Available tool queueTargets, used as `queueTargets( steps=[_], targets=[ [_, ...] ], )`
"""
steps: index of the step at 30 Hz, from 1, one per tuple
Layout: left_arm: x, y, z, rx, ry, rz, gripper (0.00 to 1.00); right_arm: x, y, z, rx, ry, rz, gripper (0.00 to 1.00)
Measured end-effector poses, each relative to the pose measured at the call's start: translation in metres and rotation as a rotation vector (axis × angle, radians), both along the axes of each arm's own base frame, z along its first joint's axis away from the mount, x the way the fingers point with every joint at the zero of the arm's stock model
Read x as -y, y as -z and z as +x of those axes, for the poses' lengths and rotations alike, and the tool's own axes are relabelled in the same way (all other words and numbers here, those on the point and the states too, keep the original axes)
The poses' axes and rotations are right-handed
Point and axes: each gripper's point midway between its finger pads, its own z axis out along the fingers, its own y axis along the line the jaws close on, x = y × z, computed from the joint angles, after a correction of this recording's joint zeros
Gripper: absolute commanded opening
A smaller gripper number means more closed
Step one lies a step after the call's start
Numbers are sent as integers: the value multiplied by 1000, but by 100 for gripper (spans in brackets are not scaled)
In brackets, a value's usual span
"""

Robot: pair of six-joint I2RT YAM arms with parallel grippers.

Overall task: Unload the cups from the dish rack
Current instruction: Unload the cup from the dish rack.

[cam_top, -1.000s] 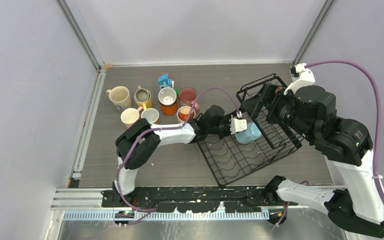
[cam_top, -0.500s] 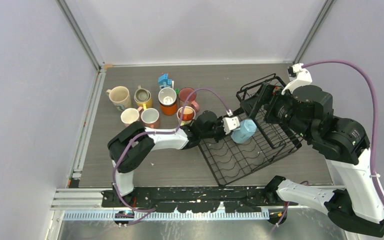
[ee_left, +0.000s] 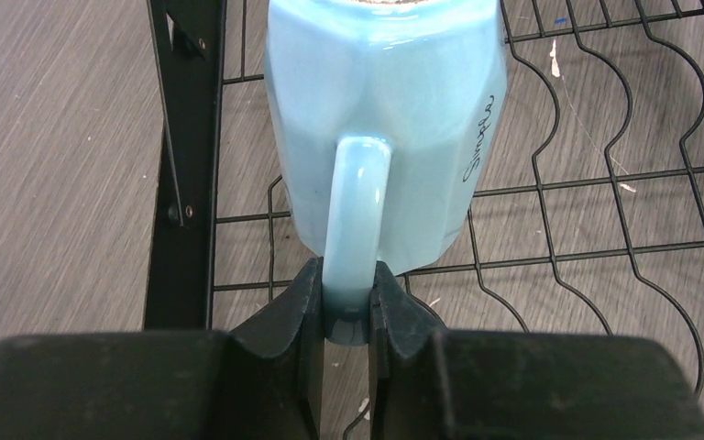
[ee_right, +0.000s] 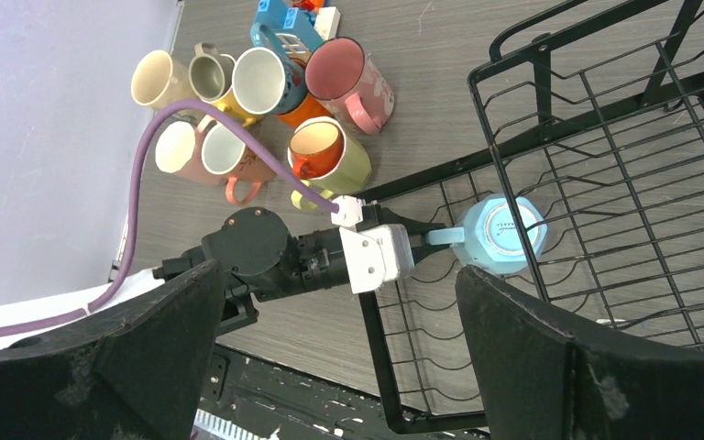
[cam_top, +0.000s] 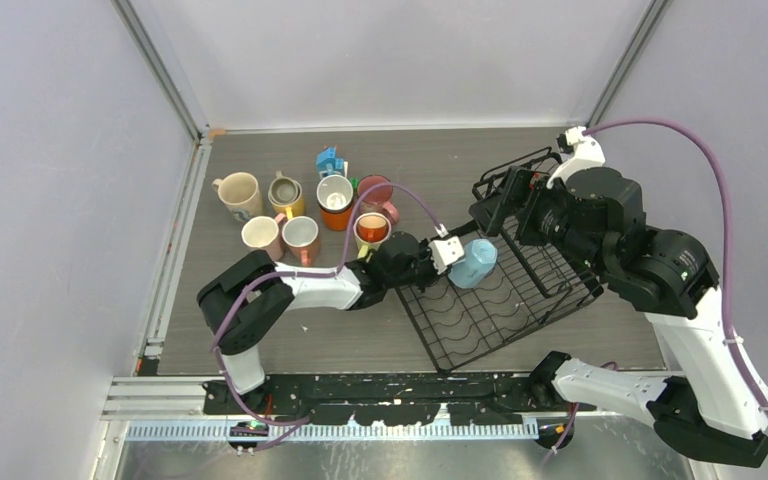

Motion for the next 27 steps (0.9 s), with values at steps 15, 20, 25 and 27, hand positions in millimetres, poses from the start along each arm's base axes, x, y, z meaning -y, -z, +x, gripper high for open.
queueTargets(
  steps=[15,20,25,27],
  targets=[
    [-5,13,-13,-15,-31,8,30,-5,10,3,-18,-4,-7,100],
    [-12,30,-23,-57,-23,48,38,-4,13,3,-23,-3,-8,100],
    [-14,35,-27,-71,-18,63,46,-3,13,2,-22,-3,-7,100],
    [-15,37,-28,-74,-17,69,48,-3,13,1,-21,-3,-6,100]
  ],
)
